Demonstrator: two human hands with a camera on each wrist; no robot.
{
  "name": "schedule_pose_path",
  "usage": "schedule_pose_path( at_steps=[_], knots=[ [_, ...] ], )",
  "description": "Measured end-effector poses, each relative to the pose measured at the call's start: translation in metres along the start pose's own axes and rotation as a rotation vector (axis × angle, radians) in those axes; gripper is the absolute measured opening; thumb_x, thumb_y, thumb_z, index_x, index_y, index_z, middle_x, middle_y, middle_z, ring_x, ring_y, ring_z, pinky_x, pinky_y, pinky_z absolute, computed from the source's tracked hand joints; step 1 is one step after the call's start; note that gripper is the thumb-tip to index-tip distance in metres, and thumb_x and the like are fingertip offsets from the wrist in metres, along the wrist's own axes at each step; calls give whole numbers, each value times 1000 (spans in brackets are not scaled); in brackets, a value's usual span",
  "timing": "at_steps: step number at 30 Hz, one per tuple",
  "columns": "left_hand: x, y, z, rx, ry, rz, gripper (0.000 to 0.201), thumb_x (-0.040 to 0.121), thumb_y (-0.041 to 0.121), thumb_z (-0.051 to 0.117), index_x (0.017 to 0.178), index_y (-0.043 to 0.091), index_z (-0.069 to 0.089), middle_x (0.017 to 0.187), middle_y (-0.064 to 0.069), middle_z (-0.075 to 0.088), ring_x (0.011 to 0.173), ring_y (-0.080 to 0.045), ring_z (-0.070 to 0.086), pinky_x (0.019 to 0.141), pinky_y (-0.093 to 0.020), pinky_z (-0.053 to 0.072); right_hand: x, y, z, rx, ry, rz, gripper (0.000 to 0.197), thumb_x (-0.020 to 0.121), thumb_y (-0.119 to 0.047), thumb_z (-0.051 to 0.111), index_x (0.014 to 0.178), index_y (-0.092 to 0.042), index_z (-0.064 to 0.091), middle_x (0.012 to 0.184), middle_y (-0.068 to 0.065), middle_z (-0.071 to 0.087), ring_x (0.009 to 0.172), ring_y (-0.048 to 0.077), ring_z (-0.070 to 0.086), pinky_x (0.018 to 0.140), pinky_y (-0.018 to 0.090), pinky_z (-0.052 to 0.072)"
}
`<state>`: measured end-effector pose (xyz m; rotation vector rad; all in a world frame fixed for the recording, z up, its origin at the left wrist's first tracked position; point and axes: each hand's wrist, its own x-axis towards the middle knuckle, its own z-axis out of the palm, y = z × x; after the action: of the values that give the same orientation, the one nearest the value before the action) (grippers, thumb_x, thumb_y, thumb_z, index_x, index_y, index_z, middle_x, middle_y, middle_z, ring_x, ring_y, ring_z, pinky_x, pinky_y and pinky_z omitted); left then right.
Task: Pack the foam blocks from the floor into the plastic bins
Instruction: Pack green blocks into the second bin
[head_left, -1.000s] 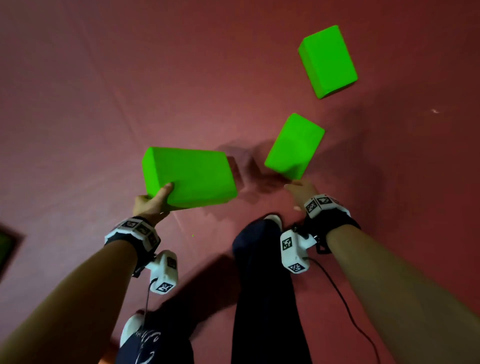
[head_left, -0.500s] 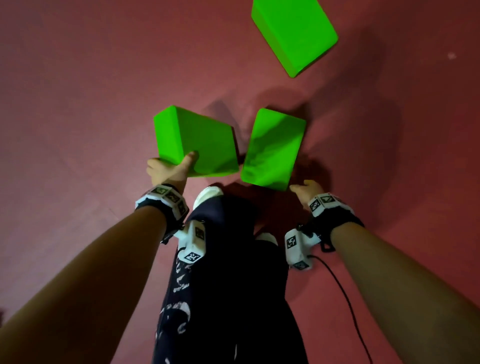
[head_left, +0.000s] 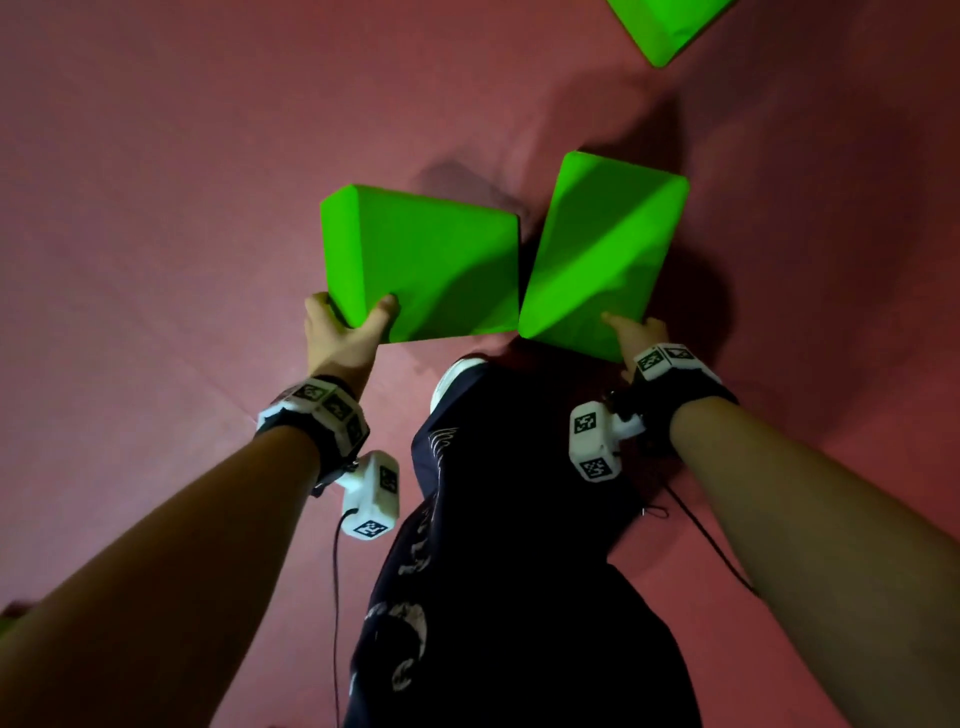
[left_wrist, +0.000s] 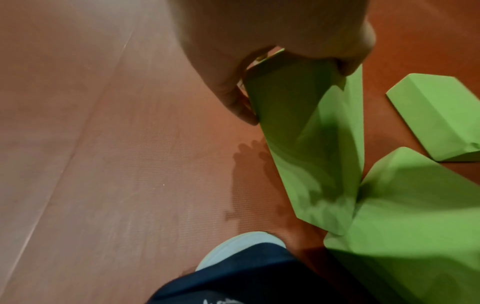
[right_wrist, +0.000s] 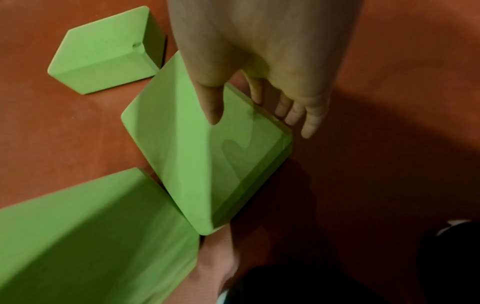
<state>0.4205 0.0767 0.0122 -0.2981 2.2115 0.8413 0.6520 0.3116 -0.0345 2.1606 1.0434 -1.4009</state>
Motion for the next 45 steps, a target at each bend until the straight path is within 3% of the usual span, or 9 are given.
schedule_pose_path(
  at_steps=[3, 6, 12, 16, 28, 32, 36, 40, 45],
  knots=[
    [3, 1, 2, 16, 7, 29, 57, 46, 80, 72, 83, 54, 38, 113, -10, 59, 105, -28, 61, 89, -51, 51, -28, -16, 0, 36, 12, -73, 78, 65, -46, 74, 128, -8, 47, 116, 10, 58, 100, 28, 57, 95, 43, 46],
    [-11, 19, 2, 72, -10, 32, 64, 50, 72, 75, 92, 43, 37, 117, -8, 57, 105, -25, 60, 91, -47, 51, -38, -25, 0, 76, 90, -134, 63, 75, -25, 76, 121, -8, 38, 107, 9, 46, 93, 22, 47, 85, 37, 43],
    [-30, 50, 1, 160, -35, 57, 82, 58, 56, 79, 117, 14, 39, 123, -9, 49, 107, -20, 52, 97, -38, 47, -57, -21, 0, -278, 132, -82, 103, 65, -36, 84, 143, -12, 22, 143, 15, 36, 126, 35, 44, 104, 45, 38],
    [-47, 71, 1, 344, -62, 104, 71, 75, 38, 77, 124, 6, 37, 115, -5, 38, 99, -15, 42, 81, -24, 34, -81, -13, -7, -436, 6, -3, 115, 66, -50, 77, 148, -7, 9, 150, 18, 28, 135, 38, 34, 109, 48, 31],
    [-211, 160, 0, 741, -204, 274, 79, 68, 47, 78, 123, 6, 40, 123, -15, 41, 114, -37, 47, 96, -47, 42, -214, 42, -167, -37, 70, -50, 92, 48, -54, 71, 122, -10, 42, 118, 12, 57, 105, 32, 59, 92, 44, 47],
    [-280, 206, 47, 777, -310, 412, 84, 65, 53, 78, 122, 5, 40, 124, -15, 41, 117, -38, 45, 97, -46, 40, -252, 71, -237, -40, 137, -72, 75, 71, -44, 73, 129, -10, 40, 125, 15, 45, 111, 36, 51, 91, 42, 46],
    [-341, 234, 101, 961, -460, 728, 82, 67, 47, 79, 121, -3, 42, 123, -21, 43, 111, -41, 48, 93, -46, 41, -277, 120, -287, 104, 235, -4, 75, 71, -53, 66, 130, -16, 37, 128, 18, 36, 116, 40, 45, 95, 47, 43],
    [-403, 229, 134, 1123, -552, 1012, 77, 68, 42, 79, 118, -5, 44, 119, -23, 47, 108, -40, 49, 92, -46, 39, -295, 184, -314, 329, 311, 129, 77, 71, -55, 67, 136, -25, 38, 136, 16, 30, 127, 40, 38, 103, 46, 39],
    [-469, 183, 145, 1267, -658, 1043, 78, 73, 39, 76, 128, -2, 38, 127, -21, 46, 119, -37, 45, 99, -43, 37, -322, 274, -312, 566, 396, 260, 75, 69, -56, 71, 127, -20, 39, 128, 16, 39, 118, 41, 47, 100, 47, 42]
  ],
)
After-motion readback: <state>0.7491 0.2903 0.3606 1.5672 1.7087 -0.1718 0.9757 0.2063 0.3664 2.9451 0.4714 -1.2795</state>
